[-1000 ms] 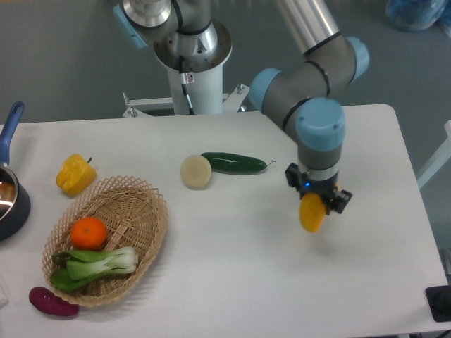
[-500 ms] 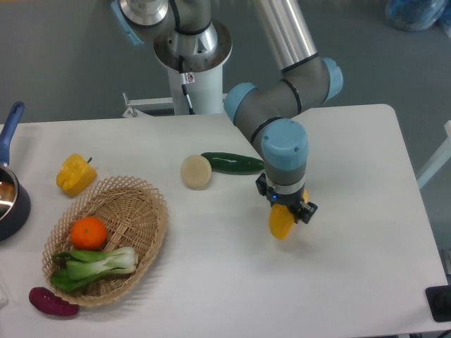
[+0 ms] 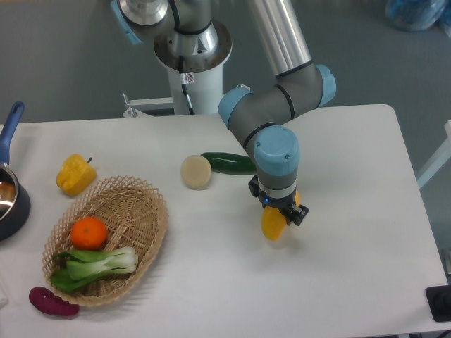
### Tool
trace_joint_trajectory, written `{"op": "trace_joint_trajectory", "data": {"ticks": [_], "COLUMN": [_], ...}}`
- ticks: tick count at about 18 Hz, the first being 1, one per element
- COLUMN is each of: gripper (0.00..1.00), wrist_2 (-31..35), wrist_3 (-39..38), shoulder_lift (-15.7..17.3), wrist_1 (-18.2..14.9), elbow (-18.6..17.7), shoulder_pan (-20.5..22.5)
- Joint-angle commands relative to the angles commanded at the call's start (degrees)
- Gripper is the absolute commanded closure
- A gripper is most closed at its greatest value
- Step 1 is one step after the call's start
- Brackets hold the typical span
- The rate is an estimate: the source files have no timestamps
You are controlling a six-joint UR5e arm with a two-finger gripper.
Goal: Place the mango on the table
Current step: 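Open the gripper to release the mango on the table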
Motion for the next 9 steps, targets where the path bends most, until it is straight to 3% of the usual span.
{"op": "trace_joint_trajectory", "data": {"ticks": [5,9], "gripper": [0.00,0.00], "wrist_2": [0.09,-0.70], "wrist_3": [-0.09,0.88], "shoulder_lift": [2.89,6.67], "wrist_1": [-0.09,0.18], "elbow": [0.35,1.05], "shoulder_pan": [2.80,10.61]}}
